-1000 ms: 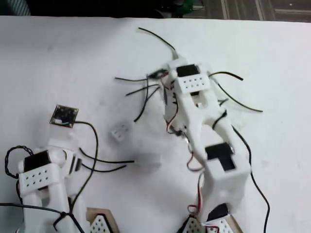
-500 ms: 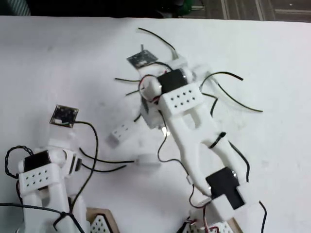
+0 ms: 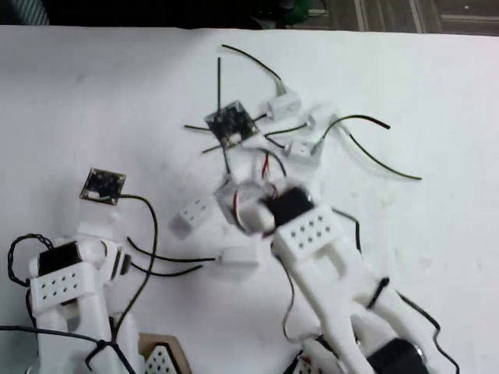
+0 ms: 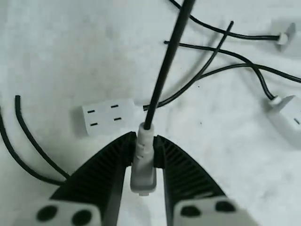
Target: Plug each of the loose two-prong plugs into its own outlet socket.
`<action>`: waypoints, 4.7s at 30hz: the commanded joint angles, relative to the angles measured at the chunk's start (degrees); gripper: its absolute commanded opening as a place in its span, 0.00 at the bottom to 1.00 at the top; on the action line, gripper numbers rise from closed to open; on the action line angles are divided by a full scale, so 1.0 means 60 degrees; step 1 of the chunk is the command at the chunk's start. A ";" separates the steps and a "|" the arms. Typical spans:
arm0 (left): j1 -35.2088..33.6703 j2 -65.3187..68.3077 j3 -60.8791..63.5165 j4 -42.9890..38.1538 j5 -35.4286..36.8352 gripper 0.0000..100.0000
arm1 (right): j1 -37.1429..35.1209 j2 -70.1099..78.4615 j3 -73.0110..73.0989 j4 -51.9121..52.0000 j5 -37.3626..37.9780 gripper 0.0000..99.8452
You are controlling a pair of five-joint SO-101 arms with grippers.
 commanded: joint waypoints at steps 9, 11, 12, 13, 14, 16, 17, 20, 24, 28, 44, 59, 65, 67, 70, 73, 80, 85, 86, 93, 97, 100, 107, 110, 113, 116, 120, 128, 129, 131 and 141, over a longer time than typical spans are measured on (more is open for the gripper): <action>0.0022 -0.0183 0.0029 -0.0117 -0.0088 0.20 | -0.1648 -0.1062 0.3502 -0.6322 -0.0733 0.02; 0.0022 -0.0183 0.0029 -0.0117 -0.0088 0.20 | -0.1927 -0.1062 0.4103 -0.7553 -0.0718 0.02; 0.0022 -0.0183 0.0029 -0.0117 -0.0088 0.20 | -0.2059 -0.1062 0.4322 -0.7978 -0.0718 0.02; 0.0022 -0.0183 0.0029 -0.0117 -0.0088 0.20 | -0.2132 -0.1048 0.4484 -0.8330 -0.0718 0.02; 0.0022 -0.0183 0.0029 -0.0117 -0.0088 0.20 | -0.2161 -0.1004 0.4571 -0.8579 -0.0718 0.02; 0.0022 -0.0183 0.0029 -0.0117 -0.0088 0.20 | -0.2147 -0.0667 0.4571 -0.8901 -0.0718 0.02; 0.0022 -0.0183 0.0029 -0.0117 -0.0088 0.20 | -0.2147 -0.0359 0.4527 -0.9062 -0.0718 0.02; 0.0022 -0.0183 0.0029 -0.0117 -0.0073 0.20 | -0.2147 0.0930 0.4161 -0.9619 -0.0689 0.02; 0.0022 -0.0183 0.0029 -0.0117 -0.0059 0.20 | -0.2147 0.2396 0.3941 -1.0674 0.0044 0.02; 0.0022 -0.0183 0.0029 -0.0117 -0.0059 0.20 | -0.2073 0.2952 0.3956 -1.1363 0.0234 0.02; 0.0022 -0.0183 0.0029 -0.0117 -0.0044 0.20 | -0.1619 0.3055 0.3956 -1.1963 -0.0059 0.02; 0.0022 -0.0183 0.0029 -0.0117 -0.0029 0.20 | -0.1722 0.4344 0.3619 -1.2022 -0.0308 0.02; 0.0022 -0.0183 0.0029 -0.0117 -0.0029 0.20 | -0.1795 0.4447 0.3502 -1.2476 -0.0308 0.02; 0.0022 -0.0183 0.0029 -0.0117 -0.0029 0.20 | -0.1780 0.4447 0.3429 -1.2476 -0.0366 0.02; 0.0022 -0.0183 0.0029 -0.0117 -0.0029 0.20 | -0.1839 0.4447 0.3429 -1.2491 -0.0366 0.02; 0.0022 -0.0183 0.0029 -0.0117 -0.0029 0.20 | -0.1839 0.4374 0.3414 -1.2491 -0.0366 0.02; 0.0022 -0.0183 0.0029 -0.0117 -0.0029 0.20 | -0.1839 0.4462 0.3282 -1.2505 -0.0381 0.02; 0.0022 -0.0183 0.0029 -0.0117 -0.0029 0.20 | -0.1839 0.4462 0.3209 -1.2505 -0.0396 0.02; 0.0022 -0.0183 0.0029 -0.0117 -0.0029 0.20 | -0.1839 0.4462 0.3209 -1.2491 -0.0396 0.02; 0.0022 -0.0183 0.0029 -0.0117 -0.0029 0.20 | -0.1810 0.4462 0.3575 -1.2432 -0.0352 0.02; 0.0022 -0.0183 0.0029 -0.0117 -0.0029 0.20 | -0.1810 0.4374 0.3766 -1.2432 -0.0322 0.02; 0.0022 -0.0183 0.0029 -0.0117 -0.0029 0.20 | -0.1795 0.4359 0.3839 -1.2432 -0.0308 0.02; 0.0022 -0.0183 0.0029 -0.0117 -0.0029 0.20 | -0.1795 0.4168 0.3824 -1.1949 -0.0073 0.02; 0.0022 -0.0183 0.0029 -0.0117 -0.0029 0.20 | -0.1810 0.3714 0.3839 -1.0938 0.0044 0.02; 0.0022 -0.0183 0.0029 -0.0117 -0.0029 0.20 | -0.1810 0.3465 0.3839 -0.9795 0.0044 0.02; 0.0022 -0.0183 0.0029 -0.0117 -0.0029 0.20 | -0.1780 0.3480 0.3810 -0.9223 0.0044 0.02; 0.0022 -0.0183 0.0029 -0.0117 -0.0029 0.20 | -0.1780 0.3436 0.3810 -0.8989 0.0059 0.02; 0.0022 -0.0183 0.0029 -0.0117 -0.0029 0.20 | -0.1766 0.3436 0.3824 -0.8740 0.0103 0.02; 0.0022 -0.0183 0.0029 -0.0117 -0.0029 0.20 | -0.1766 0.3436 0.3824 -0.8740 0.0088 0.02; 0.0022 -0.0183 0.0015 -0.0117 -0.0029 0.20 | -0.1766 0.3421 0.3824 -0.8769 0.0073 0.02; 0.0242 -0.0183 -0.0747 -0.0938 0.0264 0.20 | -0.1795 0.0593 0.4190 -0.7700 0.0044 0.02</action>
